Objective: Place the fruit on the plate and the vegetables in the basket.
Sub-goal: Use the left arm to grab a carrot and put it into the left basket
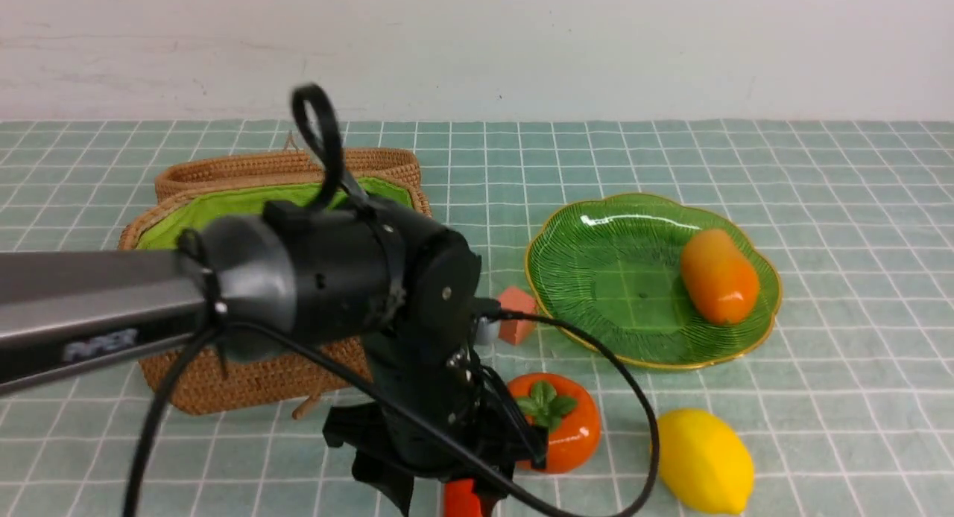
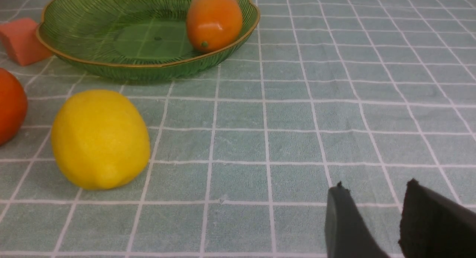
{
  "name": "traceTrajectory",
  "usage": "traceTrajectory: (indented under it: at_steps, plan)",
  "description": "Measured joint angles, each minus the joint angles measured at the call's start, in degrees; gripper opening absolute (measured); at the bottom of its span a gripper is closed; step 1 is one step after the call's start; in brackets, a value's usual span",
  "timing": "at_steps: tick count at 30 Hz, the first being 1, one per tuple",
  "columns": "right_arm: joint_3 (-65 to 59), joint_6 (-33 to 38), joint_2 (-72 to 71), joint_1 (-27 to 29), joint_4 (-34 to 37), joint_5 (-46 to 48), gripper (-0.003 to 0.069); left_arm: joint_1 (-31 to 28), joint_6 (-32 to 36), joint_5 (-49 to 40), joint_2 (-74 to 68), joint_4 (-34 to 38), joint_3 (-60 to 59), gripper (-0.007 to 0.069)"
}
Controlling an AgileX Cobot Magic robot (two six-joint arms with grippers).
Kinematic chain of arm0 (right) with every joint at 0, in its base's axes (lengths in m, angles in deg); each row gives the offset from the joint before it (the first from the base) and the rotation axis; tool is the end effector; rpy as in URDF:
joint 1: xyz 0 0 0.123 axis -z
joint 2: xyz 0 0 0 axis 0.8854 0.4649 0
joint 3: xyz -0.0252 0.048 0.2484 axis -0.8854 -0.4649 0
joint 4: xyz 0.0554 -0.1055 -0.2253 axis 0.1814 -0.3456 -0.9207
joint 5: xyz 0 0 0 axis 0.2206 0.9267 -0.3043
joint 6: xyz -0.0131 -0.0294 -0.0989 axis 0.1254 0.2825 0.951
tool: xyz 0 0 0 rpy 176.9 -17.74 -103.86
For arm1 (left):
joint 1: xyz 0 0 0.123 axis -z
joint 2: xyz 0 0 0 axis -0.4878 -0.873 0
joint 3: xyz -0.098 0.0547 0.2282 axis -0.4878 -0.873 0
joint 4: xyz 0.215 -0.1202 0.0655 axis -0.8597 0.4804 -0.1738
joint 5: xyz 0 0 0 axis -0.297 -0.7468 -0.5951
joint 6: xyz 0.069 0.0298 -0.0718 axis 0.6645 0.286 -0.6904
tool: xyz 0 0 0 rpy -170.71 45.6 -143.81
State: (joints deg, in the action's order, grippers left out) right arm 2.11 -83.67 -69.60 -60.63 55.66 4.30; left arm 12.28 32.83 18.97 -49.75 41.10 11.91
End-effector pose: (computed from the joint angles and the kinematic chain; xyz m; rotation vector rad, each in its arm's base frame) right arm 0.0987 0.0002 0.1696 -0.0222 1.8787 -0.0139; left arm 0.2610 -0.2384 0.1543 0.2077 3.0288 -0.2193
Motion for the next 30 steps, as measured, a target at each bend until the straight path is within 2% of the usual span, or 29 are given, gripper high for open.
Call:
traceTrajectory:
  at_steps: [5, 7, 9, 10, 11, 15, 20, 24, 28, 30]
  plan:
    - [0.0, 0.0, 0.0, 0.0, 0.0, 0.0, 0.024, 0.0, 0.18, 1.31, -4.3, 0.31, -0.05, 0.0501]
    - [0.0, 0.0, 0.0, 0.0, 0.0, 0.0, 0.024, 0.0, 0.23, 1.31, -5.03, 0.31, -0.05, 0.0472]
    - [0.0, 0.0, 0.0, 0.0, 0.0, 0.0, 0.024, 0.0, 0.73, 1.2, -5.1, 0.04, -0.05, 0.04]
    - [0.0, 0.0, 0.0, 0.0, 0.0, 0.0, 0.024, 0.0, 0.91, 1.05, -5.1, 0.04, -0.05, 0.0393]
    - [0.0, 0.0, 0.0, 0.0, 0.0, 0.0, 0.024, 0.0, 1.54, 0.35, -5.1, -0.02, 0.2, 0.0332]
    - [0.0, 0.0, 0.0, 0.0, 0.0, 0.0, 0.024, 0.0, 2.6, -2.45, -5.04, -0.82, 1.13, 0.033]
    - [0.0, 0.0, 0.0, 0.0, -0.06, 0.0, 0.024, -0.41, 3.0, -11.02, -0.56, -10.21, 3.56, 0.033]
    - [0.0, 0.0, 0.0, 0.0, -0.06, 0.0, 0.024, -3.25, 4.16, -15.83, 6.02, -17.35, 7.07, 0.033]
    - [0.0, 0.0, 0.0, 0.0, -0.06, 0.0, 0.024, -7.54, 8.79, -16.58, 11.58, -23.28, 10.34, 0.033]
    - [0.0, 0.0, 0.0, 0.0, -0.06, 0.0, 0.024, -10.86, 14.58, -13.88, 14.34, -27.85, 11.58, 0.033]
